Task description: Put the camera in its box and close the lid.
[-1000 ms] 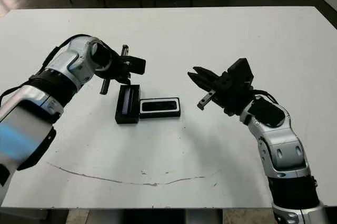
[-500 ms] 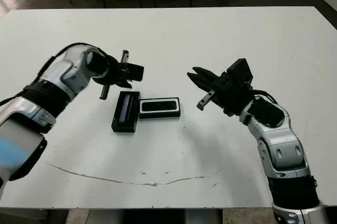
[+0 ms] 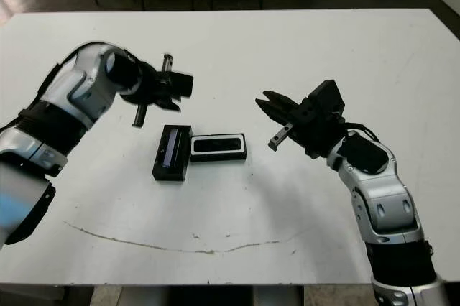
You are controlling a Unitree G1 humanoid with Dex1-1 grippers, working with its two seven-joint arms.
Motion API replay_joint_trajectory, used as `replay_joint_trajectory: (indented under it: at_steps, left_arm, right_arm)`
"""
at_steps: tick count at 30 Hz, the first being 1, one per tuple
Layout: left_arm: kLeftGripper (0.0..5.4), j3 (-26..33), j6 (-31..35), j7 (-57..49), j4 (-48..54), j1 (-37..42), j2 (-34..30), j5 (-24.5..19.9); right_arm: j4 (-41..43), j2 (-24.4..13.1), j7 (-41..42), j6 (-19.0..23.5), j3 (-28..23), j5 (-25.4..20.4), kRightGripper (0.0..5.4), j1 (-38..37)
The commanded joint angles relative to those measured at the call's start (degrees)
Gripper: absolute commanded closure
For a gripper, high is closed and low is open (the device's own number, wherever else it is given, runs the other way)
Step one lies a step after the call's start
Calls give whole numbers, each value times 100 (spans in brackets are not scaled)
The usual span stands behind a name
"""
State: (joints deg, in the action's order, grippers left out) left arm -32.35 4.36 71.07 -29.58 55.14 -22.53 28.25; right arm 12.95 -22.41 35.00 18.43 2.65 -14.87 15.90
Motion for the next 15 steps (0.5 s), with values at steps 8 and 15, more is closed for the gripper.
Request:
replay_joint_trajectory:
  at_steps: [8,15]
  left_arm:
    - [540,-246,31,-117,-270,-333,95,56]
    - [540,-370,-2,-213,-384,-405,45,76]
  right_arm:
    - [-122,-31,76,5,40,-18,539,-7]
    - [-22,-37,9,70,52,21,539,-59]
